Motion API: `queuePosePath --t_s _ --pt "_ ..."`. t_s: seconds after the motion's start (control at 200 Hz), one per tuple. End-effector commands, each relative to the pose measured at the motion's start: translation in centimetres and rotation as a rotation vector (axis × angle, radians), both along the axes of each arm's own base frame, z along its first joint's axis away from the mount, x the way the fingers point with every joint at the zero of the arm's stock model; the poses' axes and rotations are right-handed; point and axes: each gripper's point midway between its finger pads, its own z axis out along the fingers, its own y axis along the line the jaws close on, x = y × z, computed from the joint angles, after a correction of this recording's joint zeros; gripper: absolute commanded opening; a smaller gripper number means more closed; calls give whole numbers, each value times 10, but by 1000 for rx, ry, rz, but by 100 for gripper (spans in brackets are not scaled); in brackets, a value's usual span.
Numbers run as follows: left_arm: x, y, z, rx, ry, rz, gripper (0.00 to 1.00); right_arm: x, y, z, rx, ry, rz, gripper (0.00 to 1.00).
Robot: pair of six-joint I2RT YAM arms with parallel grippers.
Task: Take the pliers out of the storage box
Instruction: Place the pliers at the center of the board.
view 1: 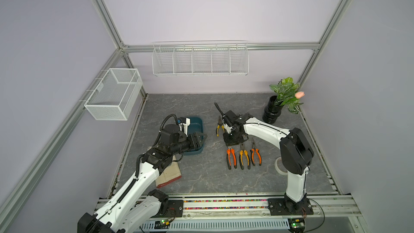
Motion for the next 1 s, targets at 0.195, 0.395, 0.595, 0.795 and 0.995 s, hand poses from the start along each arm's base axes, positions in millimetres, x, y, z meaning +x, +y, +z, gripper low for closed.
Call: queuePosePath --t_s 0.195,0.395,0.595,0.795,0.995 --pt "2 0 -7 12 9 -4 62 4 -23 -16 -66 10 -6 7" --pt "2 0 -6 12 5 -4 62 4 -25 -21 -66 22 -13 8" --pt "2 0 -8 16 9 -3 62 0 -24 -30 -51 52 -32 11" --pt "1 0 -8 13 11 -4 62 -2 -27 -42 -41 84 -93 13" --pt "1 1 -8 15 10 -1 62 0 -29 -46 -24 102 -165 13"
